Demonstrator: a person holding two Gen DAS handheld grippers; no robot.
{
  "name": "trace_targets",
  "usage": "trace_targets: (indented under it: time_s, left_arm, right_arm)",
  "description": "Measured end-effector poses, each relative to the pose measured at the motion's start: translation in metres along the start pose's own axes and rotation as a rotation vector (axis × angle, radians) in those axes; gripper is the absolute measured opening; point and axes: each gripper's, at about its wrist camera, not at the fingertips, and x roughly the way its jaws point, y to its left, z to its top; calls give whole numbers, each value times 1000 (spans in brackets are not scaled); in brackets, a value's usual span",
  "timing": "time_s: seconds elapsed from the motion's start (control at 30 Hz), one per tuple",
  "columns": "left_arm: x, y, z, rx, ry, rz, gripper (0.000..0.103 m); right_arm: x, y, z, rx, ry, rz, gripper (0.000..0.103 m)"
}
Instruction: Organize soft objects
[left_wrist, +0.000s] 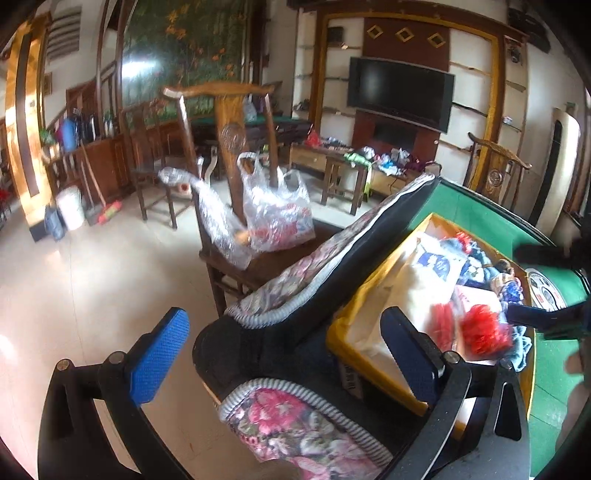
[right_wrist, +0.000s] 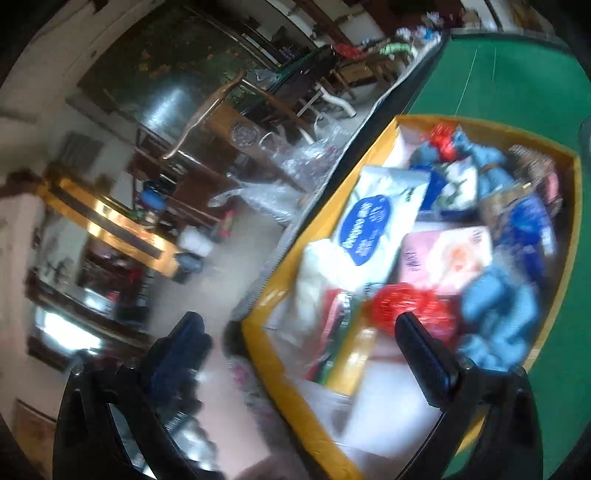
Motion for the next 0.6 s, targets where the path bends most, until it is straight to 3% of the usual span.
trace_targets:
  time_s: [0.13, 0.2, 0.4, 0.6]
  left_arm:
    - [-14, -25, 0, 77, -63, -4, 103]
    - [-19, -41, -1, 118, -77, -30, 103]
    - [-30, -87, -4, 197, -62, -107, 103]
    - [-42, -113, -3, 220, -56, -122, 103]
  right_arm:
    - [-47, -6, -31, -115, -124, -316, 102]
    - [-64, -17, -41, -128, -147, -418, 102]
    - [-102, -48, -67, -155, -156, -569, 102]
    - [-100, -51, -83, -188, -133, -598, 102]
